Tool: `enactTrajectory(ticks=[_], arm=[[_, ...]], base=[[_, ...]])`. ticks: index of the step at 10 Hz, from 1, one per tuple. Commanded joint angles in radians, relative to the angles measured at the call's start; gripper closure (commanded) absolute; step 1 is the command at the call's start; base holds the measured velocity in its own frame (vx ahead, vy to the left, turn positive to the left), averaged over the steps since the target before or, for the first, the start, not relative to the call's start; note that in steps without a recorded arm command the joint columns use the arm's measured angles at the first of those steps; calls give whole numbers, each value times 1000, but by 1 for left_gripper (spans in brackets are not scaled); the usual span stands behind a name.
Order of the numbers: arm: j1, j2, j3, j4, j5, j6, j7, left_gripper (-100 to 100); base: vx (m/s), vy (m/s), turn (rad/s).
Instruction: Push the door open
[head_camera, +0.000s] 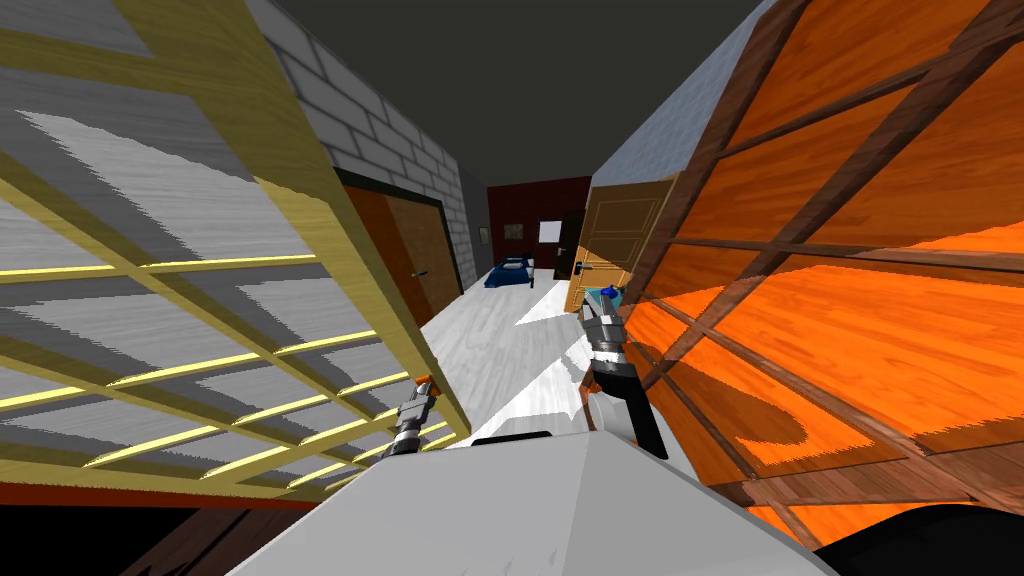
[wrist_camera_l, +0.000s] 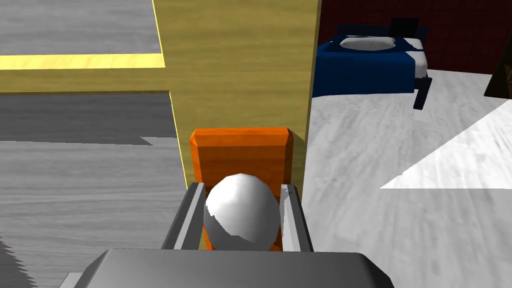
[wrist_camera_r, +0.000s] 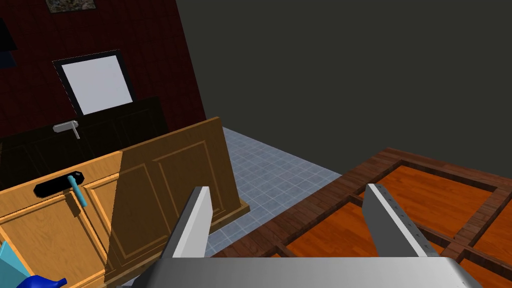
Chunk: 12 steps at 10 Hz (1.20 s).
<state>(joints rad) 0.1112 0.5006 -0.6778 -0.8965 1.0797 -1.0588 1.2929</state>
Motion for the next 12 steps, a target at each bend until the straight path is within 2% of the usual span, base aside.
enactTrajectory(ticks=[1,4,5,8,12], arm=[[-1,-1,-1,-1,-1,1,0,100],[-1,-1,-1,-1,-1,1,0,100],[6,-19,32,-7,8,-1,-21,100],[15,-40,70,-13,18,-3,-43,100],[31,-82,144,-25,38,-6,-88,100]], base=[[-6,11,-19],[0,0,0],[120,21,-62],[171,39,-47],[166,51,-59]])
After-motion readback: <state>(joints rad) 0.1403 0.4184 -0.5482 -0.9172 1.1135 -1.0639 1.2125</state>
